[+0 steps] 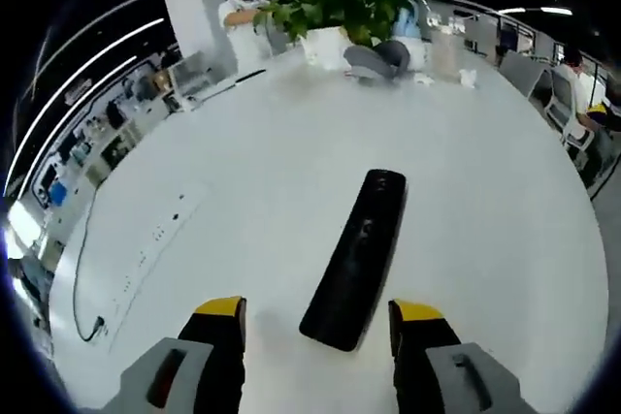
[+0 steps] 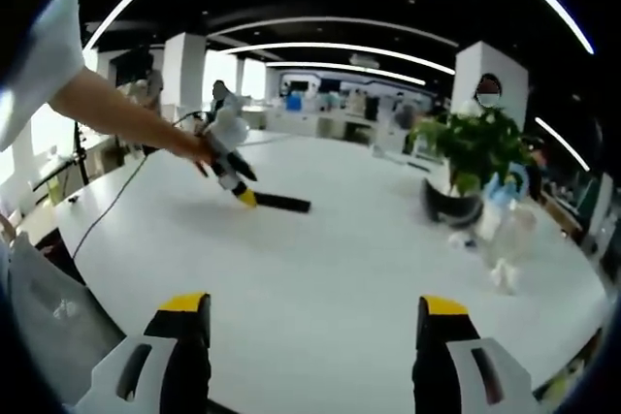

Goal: Press the specified remote control buttons in sequence, fully releasing each button before pressing the next.

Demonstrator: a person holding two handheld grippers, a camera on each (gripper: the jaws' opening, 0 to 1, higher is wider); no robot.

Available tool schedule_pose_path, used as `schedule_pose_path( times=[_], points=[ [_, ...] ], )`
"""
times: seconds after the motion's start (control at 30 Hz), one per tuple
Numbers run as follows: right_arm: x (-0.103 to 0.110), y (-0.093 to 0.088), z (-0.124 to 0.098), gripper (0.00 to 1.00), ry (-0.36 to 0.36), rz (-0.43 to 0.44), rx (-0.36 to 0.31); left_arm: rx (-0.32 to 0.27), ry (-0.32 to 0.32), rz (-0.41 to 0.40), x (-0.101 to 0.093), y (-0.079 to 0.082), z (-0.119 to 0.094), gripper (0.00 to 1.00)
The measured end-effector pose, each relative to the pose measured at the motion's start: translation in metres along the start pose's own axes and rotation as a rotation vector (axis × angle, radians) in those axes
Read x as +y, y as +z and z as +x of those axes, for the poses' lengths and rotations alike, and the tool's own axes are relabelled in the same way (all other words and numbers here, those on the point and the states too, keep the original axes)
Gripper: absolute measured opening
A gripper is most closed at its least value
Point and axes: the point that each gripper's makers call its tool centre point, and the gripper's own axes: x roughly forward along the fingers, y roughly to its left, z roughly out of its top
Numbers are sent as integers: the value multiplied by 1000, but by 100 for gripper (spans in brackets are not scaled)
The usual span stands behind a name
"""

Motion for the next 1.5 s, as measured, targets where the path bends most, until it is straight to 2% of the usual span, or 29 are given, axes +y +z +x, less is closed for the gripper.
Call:
schedule_pose_path(
  times=[0.13, 0.27, 0.33, 0.4, 0.43, 0.53, 0.6, 0.77, 0.97, 1.03, 1.17, 1.2, 1.23, 1.37, 1.43, 1.5],
  points=[
    [-2, 3, -1, 88, -11, 1, -19, 0, 36, -68, 1, -6, -5, 74],
    [-5, 11, -5, 94, -25, 6, -65, -27, 59, -138, -2, -10, -11, 82],
    [-4, 15, -6, 98, -21, 11, -88, -63, 84, -166, -1, -7, -15, 85],
    [-5, 21, -9, 99, -19, 17, -123, -92, 99, -231, -2, -6, -22, 89],
    [-5, 22, -9, 99, -21, 18, -130, -128, 101, -238, -4, -3, -26, 91],
    [-5, 19, -7, 99, -18, 22, -108, -170, 108, -282, -9, -3, -37, 93],
    [-4, 20, -7, 99, -15, 17, -118, -191, 89, -332, -17, -4, -44, 96],
    [-5, 22, -9, 99, -19, 21, -131, -250, 111, -383, -25, 1, -65, 96],
    [-6, 24, -10, 99, -28, 14, -142, -337, 129, -350, -46, 22, -96, 99],
    [-7, 25, -11, 99, -30, 15, -147, -333, 144, -315, -53, 22, -104, 99],
    [-10, 25, -12, 99, -46, 9, -148, -328, 164, -309, -59, 16, -118, 100],
    [-10, 25, -12, 99, -47, 7, -148, -334, 170, -308, -59, 16, -120, 100],
    [-10, 26, -13, 99, -52, 3, -156, -364, 188, -319, -63, 19, -128, 100],
    [-12, 29, -15, 99, -57, 7, -171, -388, 192, -358, -74, 20, -141, 100],
    [-12, 30, -15, 99, -61, 8, -176, -419, 214, -377, -79, 21, -152, 100],
    [-13, 32, -17, 99, -66, 8, -193, -425, 231, -375, -85, 17, -160, 100]
  ],
)
